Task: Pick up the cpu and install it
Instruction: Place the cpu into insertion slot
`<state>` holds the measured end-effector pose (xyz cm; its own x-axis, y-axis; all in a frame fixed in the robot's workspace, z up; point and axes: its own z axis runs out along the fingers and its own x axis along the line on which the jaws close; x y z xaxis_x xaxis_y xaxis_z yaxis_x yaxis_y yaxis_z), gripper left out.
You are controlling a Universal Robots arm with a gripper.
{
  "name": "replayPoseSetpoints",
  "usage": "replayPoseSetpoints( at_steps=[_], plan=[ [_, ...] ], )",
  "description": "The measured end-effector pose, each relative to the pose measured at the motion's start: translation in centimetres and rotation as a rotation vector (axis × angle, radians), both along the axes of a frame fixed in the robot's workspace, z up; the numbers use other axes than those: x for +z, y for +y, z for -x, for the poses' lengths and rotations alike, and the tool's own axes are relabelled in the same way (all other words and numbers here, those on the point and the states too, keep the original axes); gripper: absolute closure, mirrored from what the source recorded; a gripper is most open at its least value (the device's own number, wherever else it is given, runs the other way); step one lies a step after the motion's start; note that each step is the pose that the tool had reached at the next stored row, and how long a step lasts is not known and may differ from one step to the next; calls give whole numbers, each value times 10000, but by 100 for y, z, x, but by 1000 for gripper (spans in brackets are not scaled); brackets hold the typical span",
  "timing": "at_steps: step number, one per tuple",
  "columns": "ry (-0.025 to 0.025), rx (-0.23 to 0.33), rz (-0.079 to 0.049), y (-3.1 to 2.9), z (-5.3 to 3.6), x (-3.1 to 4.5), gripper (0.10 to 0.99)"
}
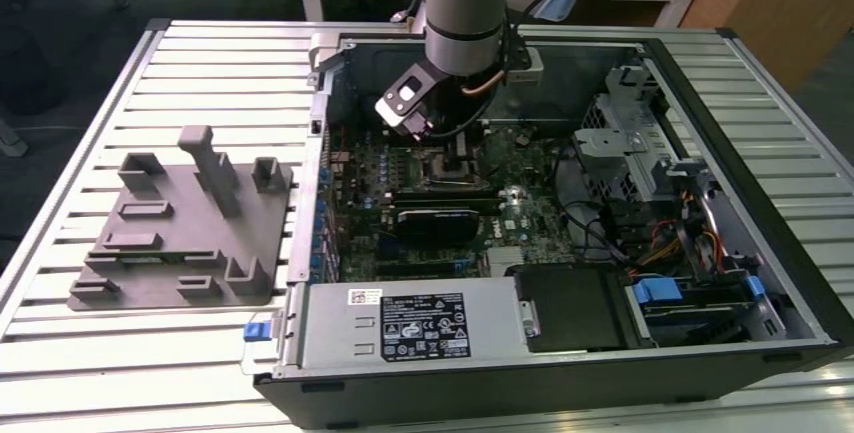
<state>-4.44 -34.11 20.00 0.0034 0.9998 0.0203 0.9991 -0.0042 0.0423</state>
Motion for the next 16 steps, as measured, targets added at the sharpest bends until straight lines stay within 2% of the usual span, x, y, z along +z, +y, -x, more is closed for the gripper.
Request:
replayPoseSetpoints(
  at_steps=[11,16],
  plan=[
    [0,0,0,0,0,-15,980],
    [-2,0,-2,0,0,35,980]
  ],
)
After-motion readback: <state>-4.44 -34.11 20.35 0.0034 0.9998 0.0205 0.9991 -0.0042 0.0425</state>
